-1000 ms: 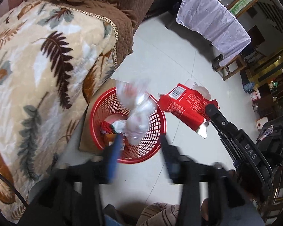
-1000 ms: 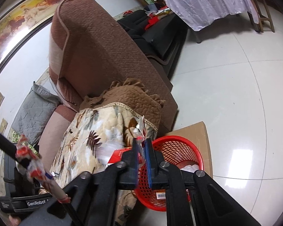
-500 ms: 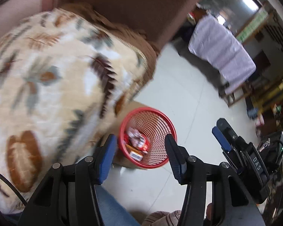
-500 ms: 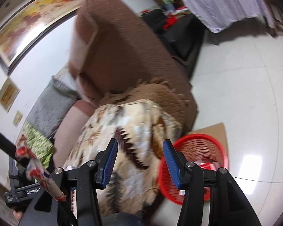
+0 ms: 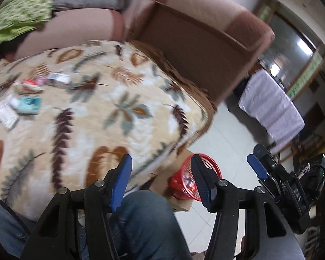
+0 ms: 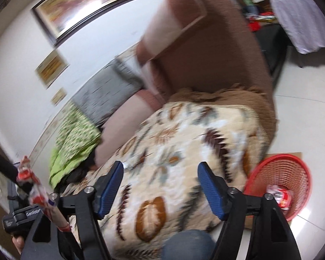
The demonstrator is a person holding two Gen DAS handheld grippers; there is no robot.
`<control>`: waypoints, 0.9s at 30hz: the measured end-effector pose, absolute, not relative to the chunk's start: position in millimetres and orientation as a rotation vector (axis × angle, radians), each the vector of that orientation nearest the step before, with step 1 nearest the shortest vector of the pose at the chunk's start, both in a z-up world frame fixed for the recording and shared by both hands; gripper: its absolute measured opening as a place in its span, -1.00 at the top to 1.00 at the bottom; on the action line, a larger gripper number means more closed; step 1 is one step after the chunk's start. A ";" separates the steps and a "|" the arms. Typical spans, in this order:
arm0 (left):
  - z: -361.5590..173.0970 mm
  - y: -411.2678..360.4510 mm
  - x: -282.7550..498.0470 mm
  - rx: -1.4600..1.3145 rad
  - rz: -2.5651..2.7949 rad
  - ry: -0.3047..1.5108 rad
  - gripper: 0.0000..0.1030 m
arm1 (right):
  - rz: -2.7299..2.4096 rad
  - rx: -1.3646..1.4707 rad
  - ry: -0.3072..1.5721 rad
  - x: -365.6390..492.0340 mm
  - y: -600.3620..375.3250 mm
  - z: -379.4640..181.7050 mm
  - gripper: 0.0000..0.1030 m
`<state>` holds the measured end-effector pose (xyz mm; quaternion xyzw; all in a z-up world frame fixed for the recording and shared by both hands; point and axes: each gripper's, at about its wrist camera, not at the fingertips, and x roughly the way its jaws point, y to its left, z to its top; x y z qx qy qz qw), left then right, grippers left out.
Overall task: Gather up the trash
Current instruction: 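Move both open tools back over the remaining trash on the throw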
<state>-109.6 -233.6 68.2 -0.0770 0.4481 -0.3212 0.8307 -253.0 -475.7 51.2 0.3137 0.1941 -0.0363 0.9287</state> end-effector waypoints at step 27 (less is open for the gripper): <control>56.9 -16.8 -18.1 -0.445 -0.268 0.897 -0.09 | 0.418 0.479 0.639 -59.6 -286.8 32.4 -0.65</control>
